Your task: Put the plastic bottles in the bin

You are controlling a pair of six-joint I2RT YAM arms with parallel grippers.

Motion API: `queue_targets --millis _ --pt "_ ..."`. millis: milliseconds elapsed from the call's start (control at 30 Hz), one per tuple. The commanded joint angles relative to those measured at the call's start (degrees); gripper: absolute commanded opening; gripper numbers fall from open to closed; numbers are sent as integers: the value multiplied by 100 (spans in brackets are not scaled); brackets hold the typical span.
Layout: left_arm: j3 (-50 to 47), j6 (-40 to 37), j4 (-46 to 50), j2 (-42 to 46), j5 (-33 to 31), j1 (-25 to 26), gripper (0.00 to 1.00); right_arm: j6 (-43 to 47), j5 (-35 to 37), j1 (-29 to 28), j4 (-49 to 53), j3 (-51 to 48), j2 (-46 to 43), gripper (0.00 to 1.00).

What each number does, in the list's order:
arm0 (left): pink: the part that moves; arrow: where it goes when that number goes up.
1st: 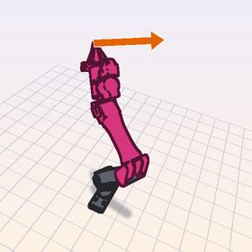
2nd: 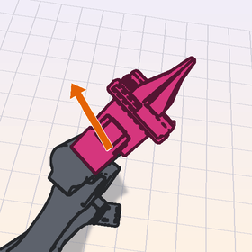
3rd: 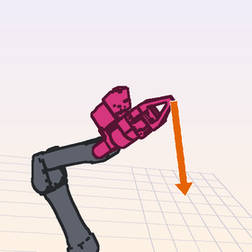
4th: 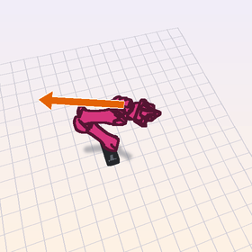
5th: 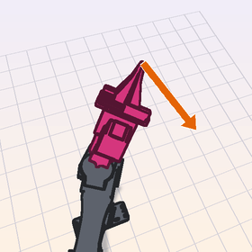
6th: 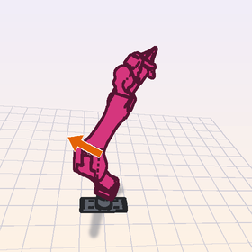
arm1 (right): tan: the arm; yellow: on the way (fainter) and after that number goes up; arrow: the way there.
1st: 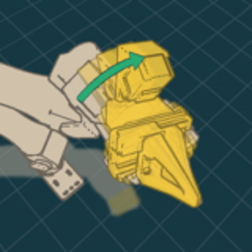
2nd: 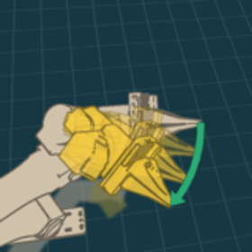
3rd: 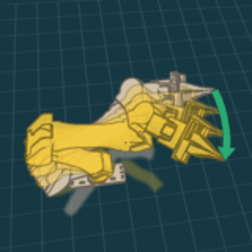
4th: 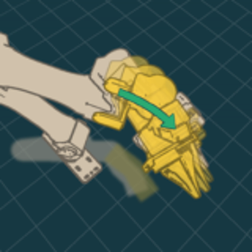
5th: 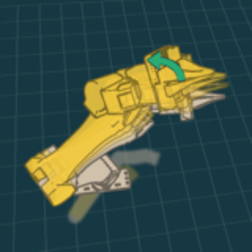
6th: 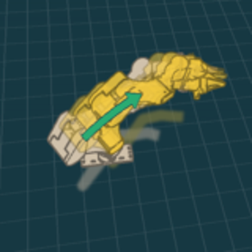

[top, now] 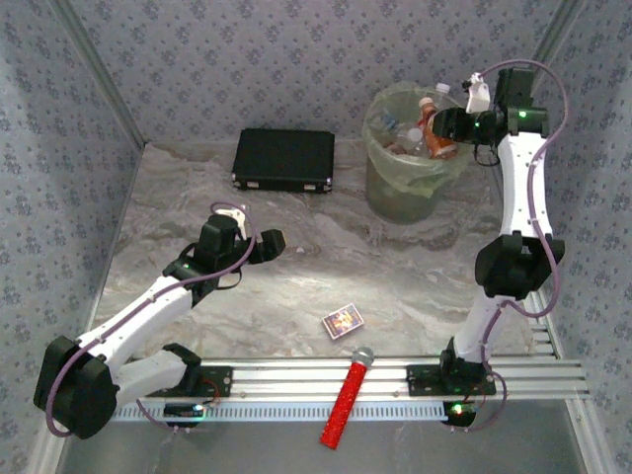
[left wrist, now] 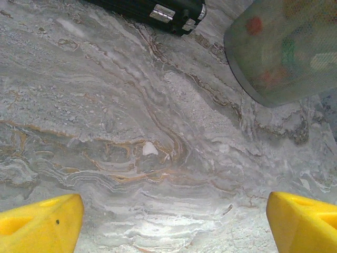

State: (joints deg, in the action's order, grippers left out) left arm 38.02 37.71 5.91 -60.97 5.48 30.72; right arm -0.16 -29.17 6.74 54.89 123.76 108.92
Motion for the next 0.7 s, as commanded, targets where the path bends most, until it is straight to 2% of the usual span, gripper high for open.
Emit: queue_targets --millis 0,200,367,567,633,667 --pt "141 -141 97 137 -42 -54 90 0 -212 -357 786 -480 15 49" --pt "192 -197 155 129 -47 -118 90 -123 -91 -834 664 -443 13 50" --pt "286 -314 291 181 -63 -191 90 -318 104 -815 430 -230 -122 55" --pt "539 -592 565 130 -37 -338 92 -479 402 -649 339 130 -414 82" --pt "595 -654 586 102 16 -416 96 -485 422 -526 259 77 -582 99" --pt "636 -697 599 95 50 -465 99 -446 421 -456 192 2 -714 100"
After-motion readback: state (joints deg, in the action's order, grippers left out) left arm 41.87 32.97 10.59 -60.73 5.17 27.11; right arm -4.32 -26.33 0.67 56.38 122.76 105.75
